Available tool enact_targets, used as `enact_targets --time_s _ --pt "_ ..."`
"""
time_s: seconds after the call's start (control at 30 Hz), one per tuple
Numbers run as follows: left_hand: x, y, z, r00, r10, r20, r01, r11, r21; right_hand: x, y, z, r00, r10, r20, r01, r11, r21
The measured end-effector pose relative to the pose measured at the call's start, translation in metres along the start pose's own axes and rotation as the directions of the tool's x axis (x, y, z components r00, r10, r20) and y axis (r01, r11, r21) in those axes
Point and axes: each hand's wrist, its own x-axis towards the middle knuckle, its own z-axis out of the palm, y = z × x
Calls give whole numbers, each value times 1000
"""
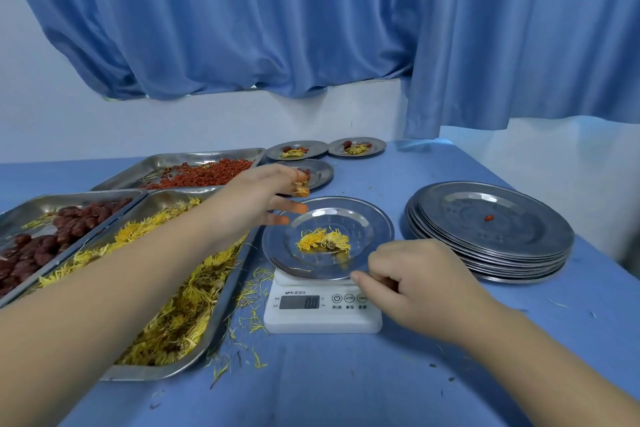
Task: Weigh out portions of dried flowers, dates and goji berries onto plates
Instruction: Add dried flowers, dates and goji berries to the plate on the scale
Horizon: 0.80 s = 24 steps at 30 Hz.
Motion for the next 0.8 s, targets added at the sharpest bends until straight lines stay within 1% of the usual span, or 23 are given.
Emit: enact_targets --time_s 0.07,0.1,0.17,0.2,0.23,0.33,0.43,0.5,0.57,0.63,0.7,0.8 --pt "-9 -3 -11 1000 -3 0 3 1000 4 0 -4 -2 999 -32 -1 32 999 -39" --pt "-14 -5 -19 1000 15 -11 -14 996 90 1 -6 -3 999 -49 -4 49 996 -69" --pt "-24 -10 -35 996 83 -24 -68 929 365 5 -11 -6 996 -82 -31 78 990 -114" --pt "-29 -12 -44 994 110 -28 -86 890 448 7 -14 -7 994 -96 -48 89 988 -128" --pt "-35 -14 -53 992 121 -37 -89 874 477 10 -18 -7 992 -110 -59 101 985 -140" --pt "-51 -14 -83 990 116 -81 -64 876 478 21 -38 2 984 -173 -38 165 972 -165" --pt "-63 -10 -118 988 123 -88 -45 794 606 38 -65 17 981 -191 15 191 968 -163" --pt "-67 -8 -146 983 130 -130 -10 743 670 52 -82 28 986 -162 36 165 978 -123" --pt "-72 -11 -174 963 163 -216 38 706 707 64 -95 41 994 -105 18 106 991 -77" --pt "-79 -21 -201 928 180 -327 97 729 677 70 -103 52 1000 -21 -10 21 999 -29" --pt "-84 -36 -228 895 165 -415 159 752 640 68 -107 59 1000 17 -23 -18 999 -34" --pt "-88 -61 -263 884 117 -453 243 712 659 60 -108 65 999 32 -20 -32 999 2"
